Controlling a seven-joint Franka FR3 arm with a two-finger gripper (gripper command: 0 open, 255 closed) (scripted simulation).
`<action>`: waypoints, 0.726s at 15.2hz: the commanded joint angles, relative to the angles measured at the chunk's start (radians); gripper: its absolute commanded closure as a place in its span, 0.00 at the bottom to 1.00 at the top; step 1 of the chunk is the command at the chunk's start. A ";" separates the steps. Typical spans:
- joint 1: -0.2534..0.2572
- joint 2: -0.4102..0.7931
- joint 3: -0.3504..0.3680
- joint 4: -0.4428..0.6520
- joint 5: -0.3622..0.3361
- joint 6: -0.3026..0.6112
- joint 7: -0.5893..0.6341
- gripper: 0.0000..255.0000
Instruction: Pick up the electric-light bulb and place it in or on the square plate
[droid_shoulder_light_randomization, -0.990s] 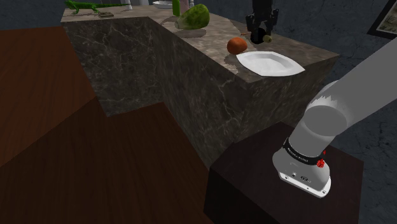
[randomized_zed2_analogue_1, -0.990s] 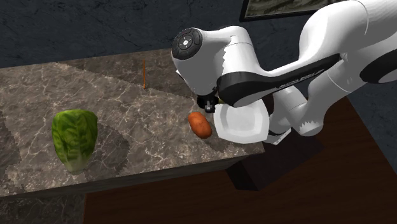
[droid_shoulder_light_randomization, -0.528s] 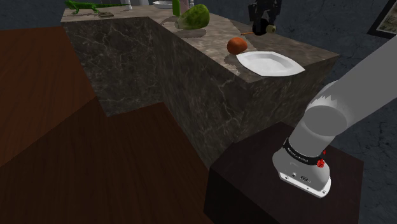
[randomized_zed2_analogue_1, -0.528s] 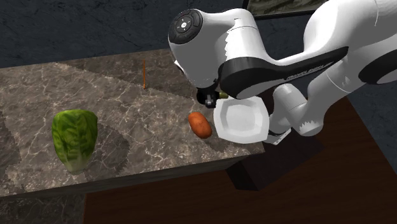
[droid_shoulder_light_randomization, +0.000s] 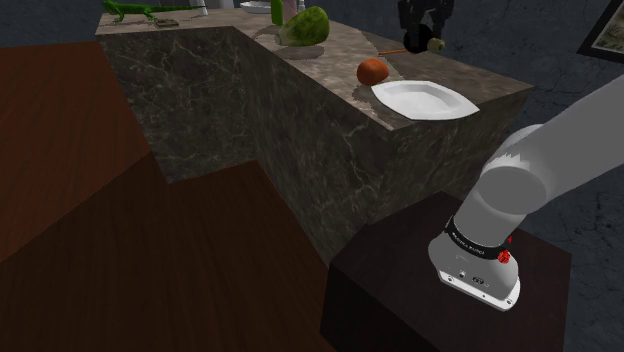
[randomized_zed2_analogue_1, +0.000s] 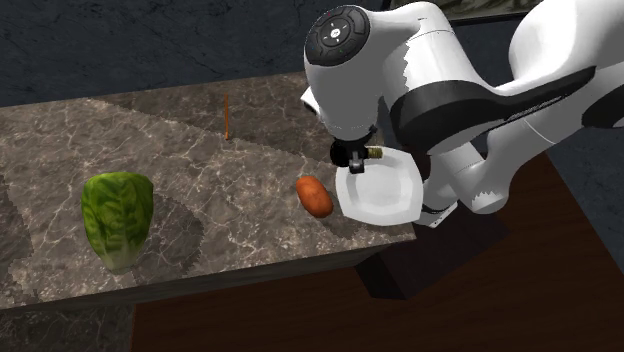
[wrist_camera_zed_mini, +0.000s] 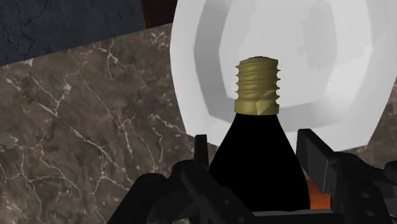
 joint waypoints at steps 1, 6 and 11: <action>0.006 -0.068 0.028 -0.055 0.012 -0.018 0.036 1.00; 0.016 -0.197 0.086 -0.162 0.050 -0.047 0.104 1.00; 0.015 -0.219 0.083 -0.247 0.048 0.015 0.110 1.00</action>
